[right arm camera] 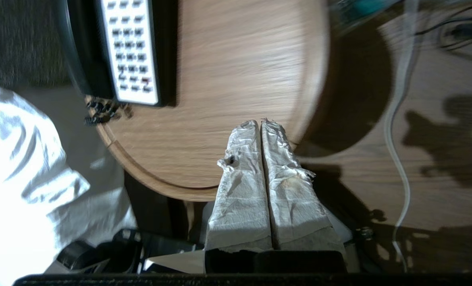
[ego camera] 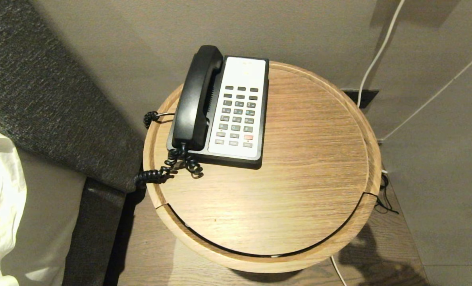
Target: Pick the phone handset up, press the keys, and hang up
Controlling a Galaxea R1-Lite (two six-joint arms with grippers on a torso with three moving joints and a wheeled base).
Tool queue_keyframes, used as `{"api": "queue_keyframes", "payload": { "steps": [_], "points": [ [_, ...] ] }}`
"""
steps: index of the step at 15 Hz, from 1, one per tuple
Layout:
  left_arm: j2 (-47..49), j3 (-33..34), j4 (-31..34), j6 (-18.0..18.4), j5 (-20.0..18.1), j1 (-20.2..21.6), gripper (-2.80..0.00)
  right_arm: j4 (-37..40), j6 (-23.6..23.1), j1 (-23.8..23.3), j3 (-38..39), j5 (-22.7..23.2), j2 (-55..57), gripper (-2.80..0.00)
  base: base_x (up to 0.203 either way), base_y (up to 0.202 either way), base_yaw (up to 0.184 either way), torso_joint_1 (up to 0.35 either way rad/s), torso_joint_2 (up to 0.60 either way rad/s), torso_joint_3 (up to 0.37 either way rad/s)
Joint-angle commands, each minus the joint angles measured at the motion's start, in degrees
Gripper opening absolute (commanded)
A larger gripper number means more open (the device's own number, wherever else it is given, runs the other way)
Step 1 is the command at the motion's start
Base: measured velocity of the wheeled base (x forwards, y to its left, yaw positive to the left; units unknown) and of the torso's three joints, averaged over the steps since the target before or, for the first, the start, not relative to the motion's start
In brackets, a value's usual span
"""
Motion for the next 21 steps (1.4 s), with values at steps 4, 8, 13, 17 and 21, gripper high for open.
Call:
{"api": "queue_keyframes", "payload": {
  "steps": [4, 8, 13, 17, 21],
  "points": [
    [-8.76, 3.17, 4.03, 0.59, -6.41, 7.23, -2.80, 6.78, 1.00, -7.02, 0.23, -0.74, -13.93, -2.80, 0.000, 0.000, 0.000, 0.000, 0.00, 0.000],
    [-13.76, 8.48, 4.69, 2.09, -7.58, 7.15, -2.80, 9.08, 1.01, -18.26, -0.61, -0.52, -19.19, -2.80, 0.000, 0.000, 0.000, 0.000, 0.00, 0.000],
    [-20.00, 14.31, 5.35, 5.76, -7.69, 7.20, -2.80, 15.38, 0.83, -33.68, 1.28, 5.98, -29.40, -2.80, 0.000, 0.000, 0.000, 0.000, 0.00, 0.000],
    [-22.42, 16.55, 5.26, 7.33, -7.58, 7.20, -2.80, 22.46, -1.31, -48.51, 4.78, 20.42, -41.38, -2.80, 0.000, 0.000, 0.000, 0.000, 0.00, 0.000],
    [-25.15, 19.17, 5.01, 8.57, -7.33, 7.20, -2.80, 23.86, -7.35, -52.07, 18.59, 24.45, -55.05, -2.80, 0.000, 0.000, 0.000, 0.000, 0.00, 0.000]
  ]
}}
